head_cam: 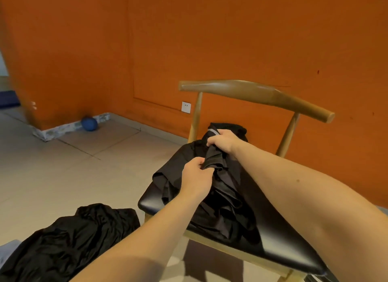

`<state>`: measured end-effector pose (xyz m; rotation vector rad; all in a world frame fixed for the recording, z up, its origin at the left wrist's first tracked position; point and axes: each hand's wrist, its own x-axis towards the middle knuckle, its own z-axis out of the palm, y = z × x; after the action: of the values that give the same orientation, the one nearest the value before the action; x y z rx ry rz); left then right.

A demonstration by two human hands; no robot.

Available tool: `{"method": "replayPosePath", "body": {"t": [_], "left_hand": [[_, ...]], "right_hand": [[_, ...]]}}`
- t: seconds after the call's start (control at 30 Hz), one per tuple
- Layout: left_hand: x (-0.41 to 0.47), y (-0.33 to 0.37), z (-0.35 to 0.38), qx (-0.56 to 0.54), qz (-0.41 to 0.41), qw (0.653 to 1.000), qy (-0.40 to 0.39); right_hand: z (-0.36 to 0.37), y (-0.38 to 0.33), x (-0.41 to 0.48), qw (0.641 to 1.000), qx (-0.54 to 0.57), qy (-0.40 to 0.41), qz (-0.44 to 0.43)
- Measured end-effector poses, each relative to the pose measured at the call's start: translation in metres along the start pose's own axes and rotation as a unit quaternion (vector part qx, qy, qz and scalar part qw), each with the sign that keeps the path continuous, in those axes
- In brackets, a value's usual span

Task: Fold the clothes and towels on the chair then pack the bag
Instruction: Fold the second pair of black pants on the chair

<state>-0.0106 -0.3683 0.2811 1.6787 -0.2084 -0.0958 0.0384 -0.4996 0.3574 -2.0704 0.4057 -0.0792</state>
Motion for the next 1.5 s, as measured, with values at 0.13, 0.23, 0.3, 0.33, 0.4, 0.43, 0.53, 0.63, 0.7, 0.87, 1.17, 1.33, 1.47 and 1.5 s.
{"method": "replayPosePath", "body": {"t": [0.13,0.23,0.3,0.33,0.4,0.43,0.53,0.63,0.7,0.87,1.17,1.33,1.47,1.5], "left_hand": [[0.011,-0.02,-0.035,0.062,-0.021,0.998,0.008],[0.013,-0.032,-0.058,0.159,-0.036,0.986,0.02],[0.014,-0.037,-0.07,0.233,-0.026,0.971,0.037],[0.015,-0.039,-0.076,0.259,-0.019,0.965,0.046],[0.016,-0.042,-0.089,0.281,-0.017,0.958,0.062],[0.016,-0.044,-0.095,0.28,-0.02,0.957,0.067],[0.017,-0.052,-0.114,0.248,-0.041,0.965,0.068],[0.018,-0.062,-0.13,0.209,-0.059,0.972,0.089],[0.018,-0.064,-0.135,0.197,-0.036,0.971,0.134],[0.02,-0.056,-0.119,0.274,0.229,0.932,0.064],[0.022,-0.062,-0.118,0.563,0.262,0.719,-0.313],[0.01,-0.073,-0.115,0.586,0.264,0.709,-0.291],[-0.003,-0.072,-0.103,0.601,0.29,0.7,-0.254],[-0.007,-0.071,-0.101,0.604,0.303,0.694,-0.247]], "right_hand": [[0.041,0.002,0.021,0.999,-0.02,-0.018,0.021],[0.068,0.005,0.03,0.996,-0.042,-0.062,0.054],[0.081,0.006,0.032,0.992,-0.051,-0.096,0.064],[0.086,0.007,0.034,0.991,-0.05,-0.104,0.062],[0.093,0.007,0.036,0.993,-0.01,-0.102,0.051],[0.095,0.007,0.034,0.993,0.03,-0.105,0.05],[0.095,0.007,0.025,0.966,0.203,-0.142,0.071],[0.084,0.015,0.014,0.9,0.407,-0.132,0.083],[0.076,0.019,0.005,0.89,0.438,-0.11,0.068],[0.068,0.042,-0.027,0.99,0.126,0.042,-0.045],[0.017,0.125,-0.147,0.85,-0.433,-0.155,-0.259],[0.031,0.169,-0.151,0.869,-0.397,-0.039,-0.294],[0.024,0.183,-0.145,0.875,-0.364,0.038,-0.317],[0.021,0.185,-0.147,0.878,-0.354,0.053,-0.318]]}}
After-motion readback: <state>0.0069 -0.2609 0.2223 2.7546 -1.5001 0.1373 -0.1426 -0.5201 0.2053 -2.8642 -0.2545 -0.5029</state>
